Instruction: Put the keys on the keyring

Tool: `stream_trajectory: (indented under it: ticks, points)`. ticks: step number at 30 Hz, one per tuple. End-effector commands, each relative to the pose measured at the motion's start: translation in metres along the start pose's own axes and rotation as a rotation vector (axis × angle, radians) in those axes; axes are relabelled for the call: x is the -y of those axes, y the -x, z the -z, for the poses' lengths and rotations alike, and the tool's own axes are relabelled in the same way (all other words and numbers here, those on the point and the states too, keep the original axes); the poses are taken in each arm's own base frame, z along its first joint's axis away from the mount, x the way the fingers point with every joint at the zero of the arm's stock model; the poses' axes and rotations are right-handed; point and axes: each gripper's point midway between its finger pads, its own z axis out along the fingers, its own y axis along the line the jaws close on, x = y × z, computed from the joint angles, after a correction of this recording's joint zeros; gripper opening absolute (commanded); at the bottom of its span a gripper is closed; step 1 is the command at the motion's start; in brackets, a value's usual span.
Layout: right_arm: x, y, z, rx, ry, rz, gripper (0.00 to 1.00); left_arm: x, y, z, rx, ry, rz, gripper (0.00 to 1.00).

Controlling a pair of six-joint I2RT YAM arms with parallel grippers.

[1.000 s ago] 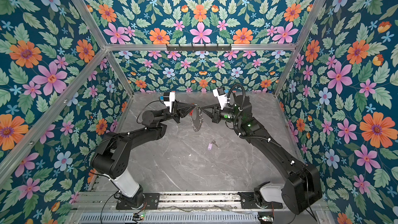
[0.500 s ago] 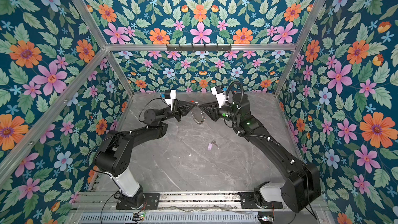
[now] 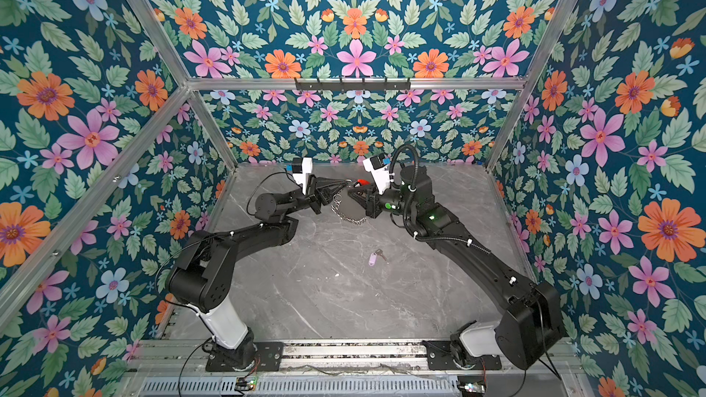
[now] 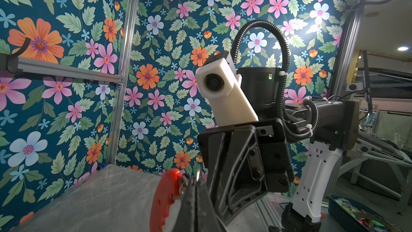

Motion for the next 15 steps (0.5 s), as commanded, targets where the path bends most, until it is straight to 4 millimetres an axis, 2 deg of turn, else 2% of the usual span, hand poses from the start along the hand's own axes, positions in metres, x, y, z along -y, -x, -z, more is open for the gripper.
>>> stream_trajectory:
  ticks: [1,4,10,15]
  points:
    - [0.002,0.001,0.001,0.001,-0.020,0.021,0.09,0.002,0.009,-0.001,0.033,-0.005,-0.022,0.00]
    - [0.005,0.001,0.008,0.008,-0.063,0.035,0.10,0.003,0.009,-0.002,0.030,-0.008,-0.013,0.00]
    - [0.013,0.004,0.025,0.029,-0.169,0.117,0.22,0.001,0.006,-0.002,0.020,-0.007,0.010,0.00]
    - [0.017,0.008,0.022,0.008,-0.187,0.158,0.29,0.003,0.008,-0.002,0.025,-0.017,0.021,0.00]
